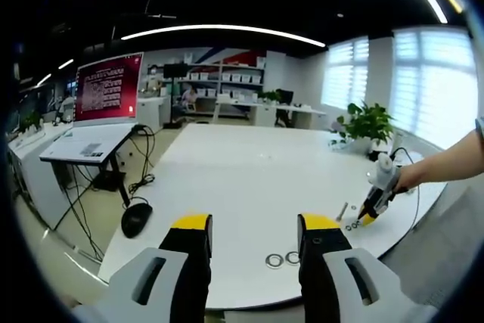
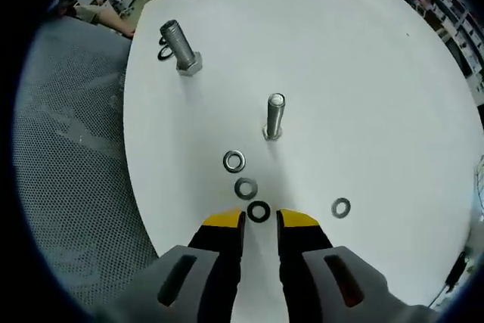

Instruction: Place the washer onto the threaded stud by aligning its center hole with the stud, sliding it down to the base, and recovering from edge contact or off-axis alignment until the washer reaches the visible bottom stop.

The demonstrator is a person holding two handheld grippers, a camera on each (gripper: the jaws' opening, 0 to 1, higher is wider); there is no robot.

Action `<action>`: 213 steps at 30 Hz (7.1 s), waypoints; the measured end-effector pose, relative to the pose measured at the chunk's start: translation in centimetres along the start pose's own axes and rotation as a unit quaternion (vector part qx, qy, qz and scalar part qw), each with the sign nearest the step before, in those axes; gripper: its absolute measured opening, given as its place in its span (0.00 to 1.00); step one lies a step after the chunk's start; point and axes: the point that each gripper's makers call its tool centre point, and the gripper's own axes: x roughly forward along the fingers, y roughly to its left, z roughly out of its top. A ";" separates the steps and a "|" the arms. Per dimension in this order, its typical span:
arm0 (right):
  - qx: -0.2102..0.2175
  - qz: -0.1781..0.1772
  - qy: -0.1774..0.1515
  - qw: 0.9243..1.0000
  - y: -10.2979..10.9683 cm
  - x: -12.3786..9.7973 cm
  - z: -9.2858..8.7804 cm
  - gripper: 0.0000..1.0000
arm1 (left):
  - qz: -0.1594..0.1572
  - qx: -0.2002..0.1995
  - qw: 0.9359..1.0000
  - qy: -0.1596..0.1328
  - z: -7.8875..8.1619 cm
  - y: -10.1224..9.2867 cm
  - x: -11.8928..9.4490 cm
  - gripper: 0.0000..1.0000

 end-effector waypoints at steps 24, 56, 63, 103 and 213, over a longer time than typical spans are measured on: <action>-0.011 -0.019 -0.020 1.000 -0.4 -2.1 1.0 0.15 | 0.003 0.000 1.000 0.000 0.0 0.1 0.0 0.43; -0.042 -0.049 -0.093 0.994 -0.3 -6.3 7.0 0.15 | 0.003 -0.001 1.000 -0.001 0.0 0.1 0.1 0.43; -0.046 -0.051 -0.087 0.994 -0.5 -5.7 7.4 0.15 | 0.003 0.000 1.000 0.000 0.0 0.1 0.1 0.43; -0.068 -0.043 -0.043 0.996 -1.1 -3.3 8.0 0.15 | 0.003 -0.002 1.000 0.002 0.0 0.1 0.1 0.43; 0.111 0.036 -0.215 0.970 18.6 -14.0 0.3 0.25 | 0.016 0.003 1.000 0.018 -0.4 0.0 0.0 0.38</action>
